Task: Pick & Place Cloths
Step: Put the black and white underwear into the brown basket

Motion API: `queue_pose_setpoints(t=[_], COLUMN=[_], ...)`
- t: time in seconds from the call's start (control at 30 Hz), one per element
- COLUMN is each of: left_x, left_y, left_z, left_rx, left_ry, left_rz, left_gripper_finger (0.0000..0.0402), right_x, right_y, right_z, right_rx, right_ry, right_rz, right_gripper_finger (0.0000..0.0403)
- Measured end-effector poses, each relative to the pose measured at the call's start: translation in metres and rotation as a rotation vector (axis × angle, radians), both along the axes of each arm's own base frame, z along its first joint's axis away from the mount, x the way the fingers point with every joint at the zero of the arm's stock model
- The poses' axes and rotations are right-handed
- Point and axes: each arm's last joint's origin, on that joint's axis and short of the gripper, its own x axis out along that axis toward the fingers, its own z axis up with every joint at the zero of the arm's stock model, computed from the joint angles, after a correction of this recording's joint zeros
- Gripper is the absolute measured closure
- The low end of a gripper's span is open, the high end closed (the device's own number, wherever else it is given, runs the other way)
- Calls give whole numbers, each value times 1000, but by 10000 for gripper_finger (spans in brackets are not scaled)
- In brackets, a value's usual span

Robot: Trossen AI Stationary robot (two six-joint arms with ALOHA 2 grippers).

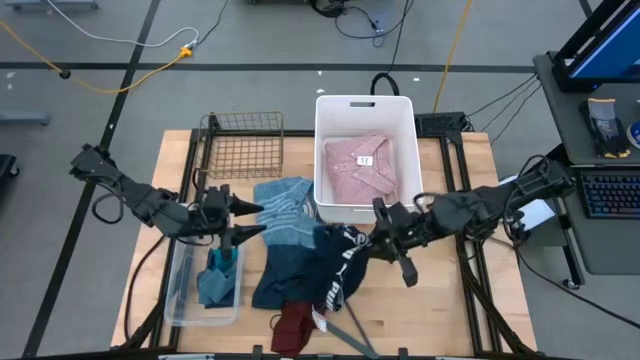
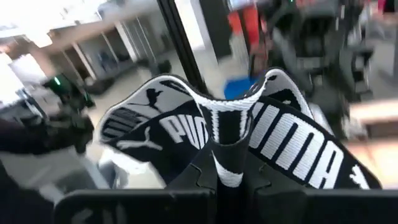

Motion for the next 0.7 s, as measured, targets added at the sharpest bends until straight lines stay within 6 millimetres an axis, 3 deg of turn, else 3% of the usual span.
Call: queue_pose_setpoints(t=[0.23,0.47,0.7], left_x=[13,30,54], left_y=[-3,-7,-6], left_z=[11,18,9], left_rx=[19,61,45], left_ry=[-131,-251,-268], left_rz=[12,-21,-88], left_gripper_finger=[149,148,133], right_x=[7,28,47], right_y=[-13,-20,-28], right_z=[24,15,7], right_rx=[-11,-16,44], right_ry=[-284,-310,-333], right_rz=[9,65,141], right_gripper_finger=[398,398,398])
